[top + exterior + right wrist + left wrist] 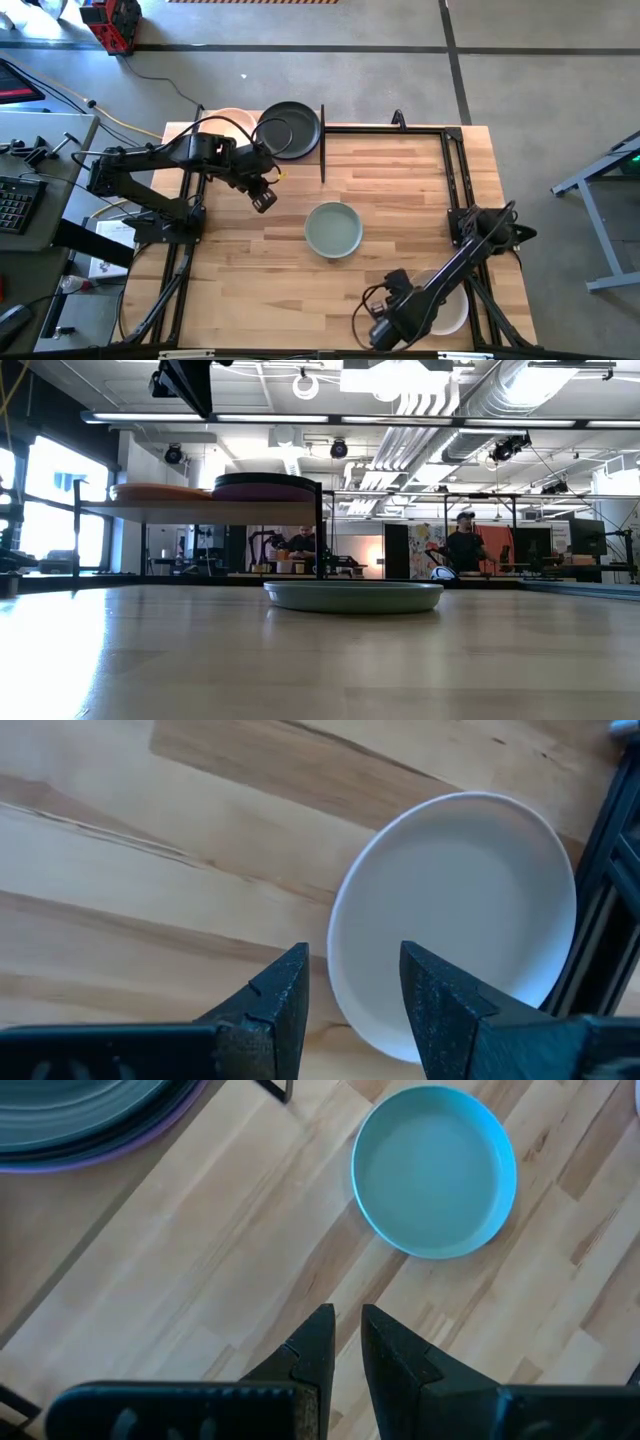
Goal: Place and stack plates onto a shelf
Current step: Stack the gray plate on top of the light orange plate on the shelf
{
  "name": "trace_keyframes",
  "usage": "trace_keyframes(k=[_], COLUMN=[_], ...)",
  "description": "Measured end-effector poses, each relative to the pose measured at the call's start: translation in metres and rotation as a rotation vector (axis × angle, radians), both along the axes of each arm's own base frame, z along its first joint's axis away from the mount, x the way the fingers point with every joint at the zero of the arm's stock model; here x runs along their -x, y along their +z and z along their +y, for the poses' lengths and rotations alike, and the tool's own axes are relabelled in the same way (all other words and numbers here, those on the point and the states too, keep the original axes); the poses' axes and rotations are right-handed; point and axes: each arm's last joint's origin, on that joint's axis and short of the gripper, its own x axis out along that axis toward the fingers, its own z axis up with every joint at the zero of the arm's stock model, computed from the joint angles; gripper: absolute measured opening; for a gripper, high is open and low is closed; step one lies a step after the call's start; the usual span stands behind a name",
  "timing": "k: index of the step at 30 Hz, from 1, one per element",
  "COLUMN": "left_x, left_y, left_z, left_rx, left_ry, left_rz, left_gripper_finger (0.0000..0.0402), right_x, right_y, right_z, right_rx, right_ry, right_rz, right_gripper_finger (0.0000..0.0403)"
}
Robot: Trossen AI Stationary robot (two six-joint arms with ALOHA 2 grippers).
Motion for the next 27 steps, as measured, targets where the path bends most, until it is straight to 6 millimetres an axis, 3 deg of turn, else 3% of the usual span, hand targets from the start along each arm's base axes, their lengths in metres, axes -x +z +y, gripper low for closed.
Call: trace_keyframes(k=[17,27], left_x=[0.0,0.0], left_y=[0.0,0.0], left_z=[0.0,0.0], left_rx=[-0.017,-0.017], left_ry=[-0.041,-0.041], left_rz=[0.004,0.004], left_gripper_finger=[0.0044,0.0044], right_x=[-0.001,0.001], right_y=[-0.066,-0.08], right_z=[0.034,0.035], right_rx=[-0.012,0.001], right_ry=[0.037,0.051], right_rz=[0.143,0.153], right_gripper_finger=[0.0136,0.0135])
